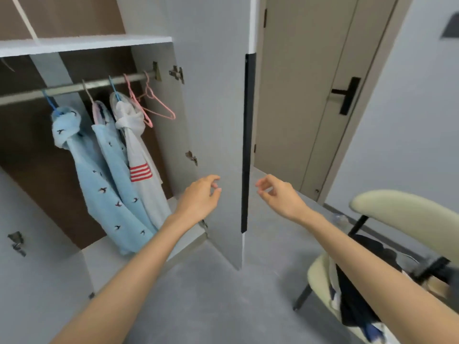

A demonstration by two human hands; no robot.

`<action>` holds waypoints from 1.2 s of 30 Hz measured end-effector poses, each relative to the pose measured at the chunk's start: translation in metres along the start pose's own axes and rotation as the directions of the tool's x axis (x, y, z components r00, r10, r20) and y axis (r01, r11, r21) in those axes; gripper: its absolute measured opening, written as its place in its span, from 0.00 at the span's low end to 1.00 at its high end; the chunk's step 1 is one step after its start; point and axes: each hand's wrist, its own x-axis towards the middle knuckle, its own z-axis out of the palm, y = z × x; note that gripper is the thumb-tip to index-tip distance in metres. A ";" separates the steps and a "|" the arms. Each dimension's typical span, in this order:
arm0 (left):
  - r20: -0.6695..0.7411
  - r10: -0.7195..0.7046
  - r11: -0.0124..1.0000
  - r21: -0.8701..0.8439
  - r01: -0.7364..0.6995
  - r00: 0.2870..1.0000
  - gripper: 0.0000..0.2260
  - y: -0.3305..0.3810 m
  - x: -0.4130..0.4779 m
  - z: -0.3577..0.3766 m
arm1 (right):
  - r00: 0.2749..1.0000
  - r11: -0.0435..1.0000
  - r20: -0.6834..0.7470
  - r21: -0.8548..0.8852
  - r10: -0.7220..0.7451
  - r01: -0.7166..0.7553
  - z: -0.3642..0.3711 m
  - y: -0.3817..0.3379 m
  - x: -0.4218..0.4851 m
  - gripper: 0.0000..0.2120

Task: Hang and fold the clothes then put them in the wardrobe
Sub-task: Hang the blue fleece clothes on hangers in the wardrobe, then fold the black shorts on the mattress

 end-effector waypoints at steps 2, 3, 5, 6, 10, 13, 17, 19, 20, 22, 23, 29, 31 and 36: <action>0.066 0.059 0.998 -0.005 -0.059 0.996 0.16 0.025 0.002 0.027 | 0.997 0.996 -0.031 -0.049 0.073 -0.074 -0.017 0.029 -0.027 0.09; 0.104 0.083 0.996 -0.017 -0.082 0.991 0.16 0.037 0.003 0.041 | 0.993 0.991 -0.046 -0.072 0.111 -0.114 -0.026 0.043 -0.040 0.09; 0.179 0.133 0.991 -0.038 -0.128 0.975 0.16 0.062 0.004 0.070 | 0.979 0.974 -0.075 -0.110 0.190 -0.197 -0.042 0.071 -0.066 0.09; 0.209 0.157 0.988 -0.036 -0.153 0.965 0.16 0.074 0.005 0.084 | 0.970 0.963 -0.087 -0.126 0.227 -0.237 -0.049 0.085 -0.078 0.09; 0.294 0.273 0.961 -0.049 -0.271 0.916 0.16 0.118 0.006 0.138 | 0.923 0.907 -0.148 -0.183 0.356 -0.380 -0.076 0.138 -0.127 0.09; 0.359 0.332 0.942 -0.078 -0.326 0.872 0.16 0.148 0.007 0.177 | 0.878 0.856 -0.194 -0.209 0.437 -0.473 -0.090 0.180 -0.157 0.10; 0.427 0.362 0.925 -0.055 -0.376 0.828 0.16 0.180 0.010 0.232 | 0.830 0.784 -0.207 -0.271 0.518 -0.558 -0.101 0.241 -0.186 0.12; 0.452 0.357 0.925 -0.053 -0.376 0.817 0.16 0.192 0.013 0.262 | 0.815 0.757 -0.195 -0.304 0.545 -0.579 -0.105 0.272 -0.193 0.13; 0.465 0.348 0.929 -0.052 -0.367 0.814 0.16 0.197 0.015 0.276 | 0.810 0.747 -0.183 -0.314 0.557 -0.586 -0.106 0.287 -0.194 0.13; 0.497 0.317 0.939 -0.043 -0.342 0.808 0.16 0.207 0.020 0.304 | 0.797 0.737 -0.151 -0.310 0.585 -0.600 -0.109 0.317 -0.192 0.14; 0.515 0.299 0.944 -0.034 -0.329 0.803 0.16 0.212 0.023 0.319 | 0.793 0.737 -0.133 -0.306 0.594 -0.603 -0.111 0.332 -0.189 0.14; 0.601 0.161 0.975 0.027 -0.221 0.783 0.18 0.239 0.045 0.390 | 0.777 0.731 -0.008 -0.331 0.630 -0.596 -0.122 0.409 -0.159 0.18; 0.610 0.119 0.983 0.040 -0.181 0.783 0.18 0.244 0.049 0.406 | 0.766 0.732 0.056 -0.345 0.641 -0.587 -0.120 0.426 -0.151 0.20; 0.601 0.056 0.993 0.048 -0.107 0.797 0.17 0.246 0.054 0.450 | 0.717 0.739 0.232 -0.383 0.658 -0.554 -0.099 0.467 -0.142 0.26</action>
